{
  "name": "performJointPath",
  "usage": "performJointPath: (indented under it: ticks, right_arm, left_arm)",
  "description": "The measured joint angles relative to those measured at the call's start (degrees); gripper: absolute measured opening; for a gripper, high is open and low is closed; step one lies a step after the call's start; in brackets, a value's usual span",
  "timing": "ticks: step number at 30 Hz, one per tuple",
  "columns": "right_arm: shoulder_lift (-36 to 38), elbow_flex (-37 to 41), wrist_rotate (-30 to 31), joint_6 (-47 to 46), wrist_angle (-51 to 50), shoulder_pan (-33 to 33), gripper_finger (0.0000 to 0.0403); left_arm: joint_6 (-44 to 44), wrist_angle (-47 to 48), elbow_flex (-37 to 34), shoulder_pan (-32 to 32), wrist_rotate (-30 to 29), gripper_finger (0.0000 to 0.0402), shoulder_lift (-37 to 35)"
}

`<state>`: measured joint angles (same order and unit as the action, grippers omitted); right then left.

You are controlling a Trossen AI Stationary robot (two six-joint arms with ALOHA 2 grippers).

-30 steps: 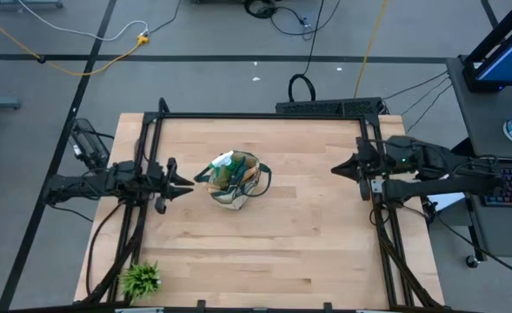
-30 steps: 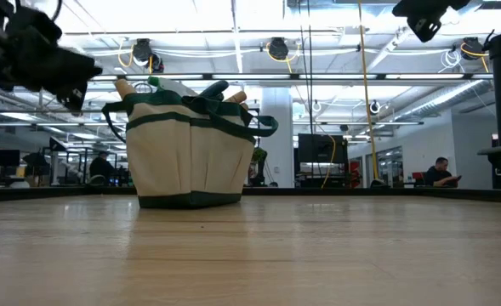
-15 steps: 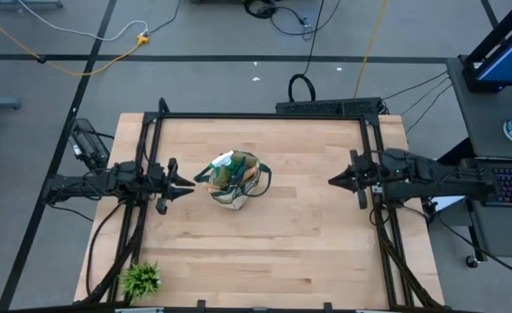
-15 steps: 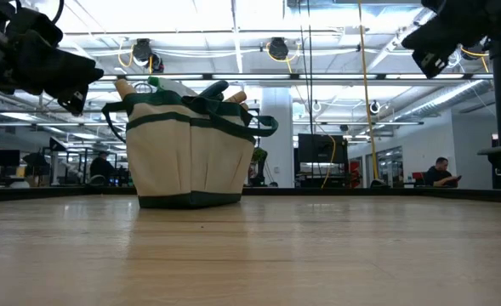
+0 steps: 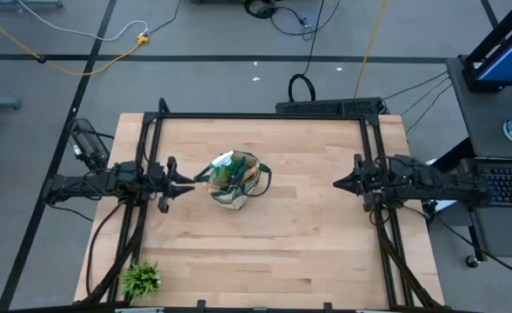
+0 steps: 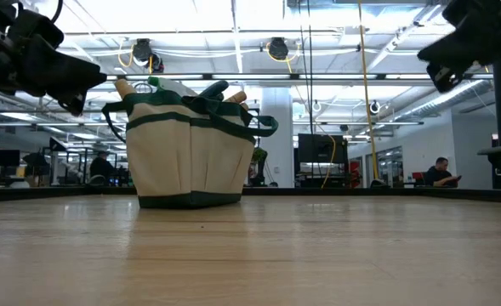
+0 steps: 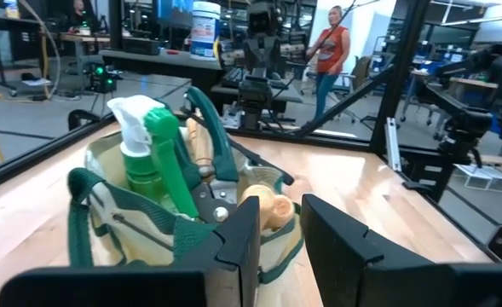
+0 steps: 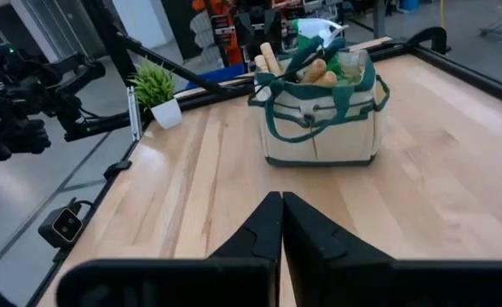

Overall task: Pick & Place Garden tools in Gardening bag
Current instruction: Return to Home Position

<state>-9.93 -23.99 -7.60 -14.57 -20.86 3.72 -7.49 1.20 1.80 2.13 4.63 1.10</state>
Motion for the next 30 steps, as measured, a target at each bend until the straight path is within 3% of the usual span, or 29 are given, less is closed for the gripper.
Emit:
performJointPath:
  ticks: [13,30]
  right_arm:
    - [8.2,11.0,0.0,1.0,6.4,0.0,0.0004]
    - [9.6,12.7,-0.2,9.3,6.1,0.0,0.0004]
  left_arm:
    - [4.2,0.3,0.0,0.0,-2.1,0.0093,0.0]
    - [7.2,0.2,0.0,0.0,-2.2,0.0093,0.0]
